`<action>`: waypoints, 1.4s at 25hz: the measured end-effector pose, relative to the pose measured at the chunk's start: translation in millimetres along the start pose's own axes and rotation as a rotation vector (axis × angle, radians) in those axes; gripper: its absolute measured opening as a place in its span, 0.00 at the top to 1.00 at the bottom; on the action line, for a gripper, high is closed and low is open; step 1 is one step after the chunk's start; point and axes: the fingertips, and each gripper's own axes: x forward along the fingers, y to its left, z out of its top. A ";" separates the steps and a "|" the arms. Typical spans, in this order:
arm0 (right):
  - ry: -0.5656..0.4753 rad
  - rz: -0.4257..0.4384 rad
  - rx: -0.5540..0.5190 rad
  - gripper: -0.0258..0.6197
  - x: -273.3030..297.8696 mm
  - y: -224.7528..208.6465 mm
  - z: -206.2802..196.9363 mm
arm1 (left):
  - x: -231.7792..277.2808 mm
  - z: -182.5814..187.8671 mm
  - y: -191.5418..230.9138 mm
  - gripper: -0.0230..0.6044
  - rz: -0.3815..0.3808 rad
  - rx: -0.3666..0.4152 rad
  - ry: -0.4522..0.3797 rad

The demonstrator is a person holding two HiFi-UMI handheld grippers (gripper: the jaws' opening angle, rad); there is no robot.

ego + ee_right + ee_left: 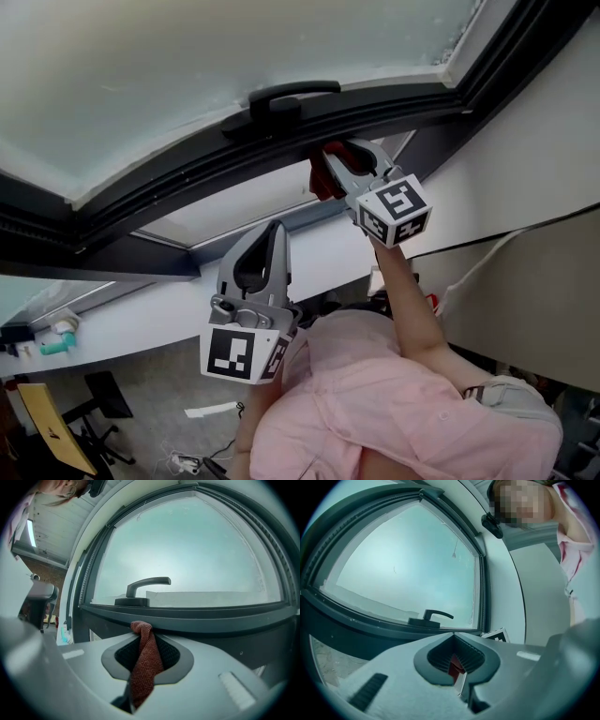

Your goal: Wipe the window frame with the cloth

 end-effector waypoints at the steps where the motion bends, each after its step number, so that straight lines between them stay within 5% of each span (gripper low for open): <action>1: 0.003 0.003 -0.012 0.87 1.0 -1.3 1.3 | 0.8 -0.1 -0.5 0.97 -0.002 0.003 -0.003; 35: 0.038 -0.033 -0.028 0.87 -34.6 -64.8 -5.3 | 41.3 -19.4 -34.2 0.97 -0.047 -0.016 0.021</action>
